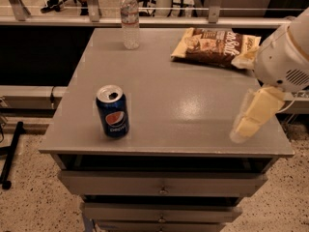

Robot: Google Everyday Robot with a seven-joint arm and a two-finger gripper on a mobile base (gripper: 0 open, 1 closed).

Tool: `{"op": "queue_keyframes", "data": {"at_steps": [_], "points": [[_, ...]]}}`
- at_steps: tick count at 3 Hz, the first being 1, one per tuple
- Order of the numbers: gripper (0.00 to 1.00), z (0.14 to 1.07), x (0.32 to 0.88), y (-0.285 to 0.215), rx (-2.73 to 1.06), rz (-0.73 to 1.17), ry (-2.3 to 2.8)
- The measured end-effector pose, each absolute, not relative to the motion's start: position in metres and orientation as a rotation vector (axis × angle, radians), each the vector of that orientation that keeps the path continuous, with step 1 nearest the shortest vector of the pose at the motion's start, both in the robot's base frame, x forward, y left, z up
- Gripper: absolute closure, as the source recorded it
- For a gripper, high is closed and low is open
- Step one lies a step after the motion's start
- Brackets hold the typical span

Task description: Knock pepsi can over

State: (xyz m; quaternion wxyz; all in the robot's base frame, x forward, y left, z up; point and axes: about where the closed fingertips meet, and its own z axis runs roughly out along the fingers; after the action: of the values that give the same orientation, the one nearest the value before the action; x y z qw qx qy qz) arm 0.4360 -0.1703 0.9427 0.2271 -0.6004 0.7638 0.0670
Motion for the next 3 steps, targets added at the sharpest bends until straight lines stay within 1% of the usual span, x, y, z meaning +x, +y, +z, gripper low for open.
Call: {"op": "queue_keyframes", "data": {"at_steps": [1, 3], "points": [[0.0, 0.933, 0.436, -0.112, -1.545, 0.395, 1.938], [0.0, 0.918, 0.448, -0.028, -1.43, 0.606, 1.766]]}}
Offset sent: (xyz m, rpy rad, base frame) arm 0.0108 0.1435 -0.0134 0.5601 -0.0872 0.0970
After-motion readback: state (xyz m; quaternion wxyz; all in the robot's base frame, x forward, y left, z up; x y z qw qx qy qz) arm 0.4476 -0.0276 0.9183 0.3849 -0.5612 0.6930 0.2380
